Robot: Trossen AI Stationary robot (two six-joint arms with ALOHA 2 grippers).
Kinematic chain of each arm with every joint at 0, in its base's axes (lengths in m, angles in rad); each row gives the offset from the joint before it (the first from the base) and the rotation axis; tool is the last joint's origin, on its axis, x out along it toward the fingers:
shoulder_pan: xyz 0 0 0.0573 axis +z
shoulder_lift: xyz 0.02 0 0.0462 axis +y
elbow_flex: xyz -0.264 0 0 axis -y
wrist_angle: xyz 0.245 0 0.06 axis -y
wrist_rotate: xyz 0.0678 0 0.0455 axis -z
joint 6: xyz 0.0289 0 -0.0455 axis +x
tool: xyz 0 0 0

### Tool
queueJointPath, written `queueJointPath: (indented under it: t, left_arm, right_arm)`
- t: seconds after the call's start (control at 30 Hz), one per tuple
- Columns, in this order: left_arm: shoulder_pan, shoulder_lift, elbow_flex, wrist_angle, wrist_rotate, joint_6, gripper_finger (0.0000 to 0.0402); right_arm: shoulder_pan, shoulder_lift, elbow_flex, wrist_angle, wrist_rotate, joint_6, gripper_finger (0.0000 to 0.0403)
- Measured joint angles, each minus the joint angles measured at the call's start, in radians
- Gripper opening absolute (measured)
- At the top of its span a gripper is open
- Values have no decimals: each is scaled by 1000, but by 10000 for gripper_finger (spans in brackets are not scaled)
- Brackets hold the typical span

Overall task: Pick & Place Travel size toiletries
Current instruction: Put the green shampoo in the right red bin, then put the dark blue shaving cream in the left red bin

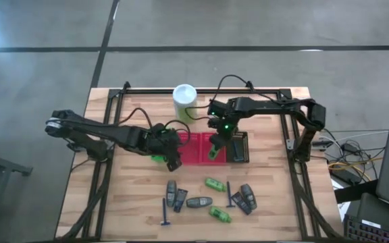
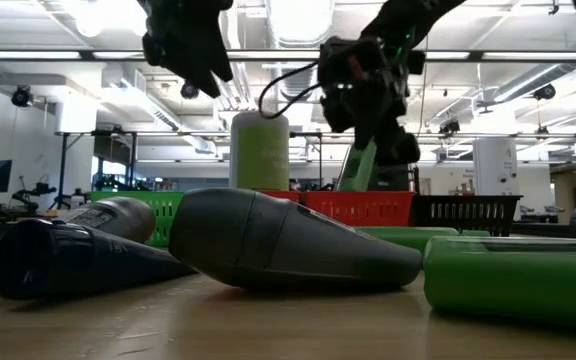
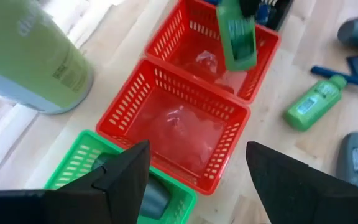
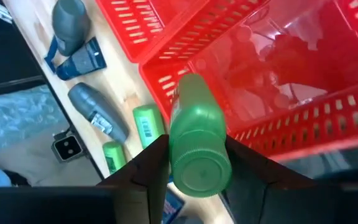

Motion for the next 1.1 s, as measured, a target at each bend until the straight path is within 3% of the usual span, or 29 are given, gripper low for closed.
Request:
queueJointPath:
  t: [0.33, 0.63, 1.1]
  left_arm:
    - [0, -18, 0, -34, -21, -36, 271]
    - [1, -18, 0, -51, -60, -12, 271]
    - [2, -18, 0, -59, -60, -2, 271]
  right_arm:
    - [0, 77, 106, -37, 55, -27, 171]
    - [-3, 54, 158, -98, 312, -46, 221]
    - [5, 48, 198, -47, 341, -74, 262]
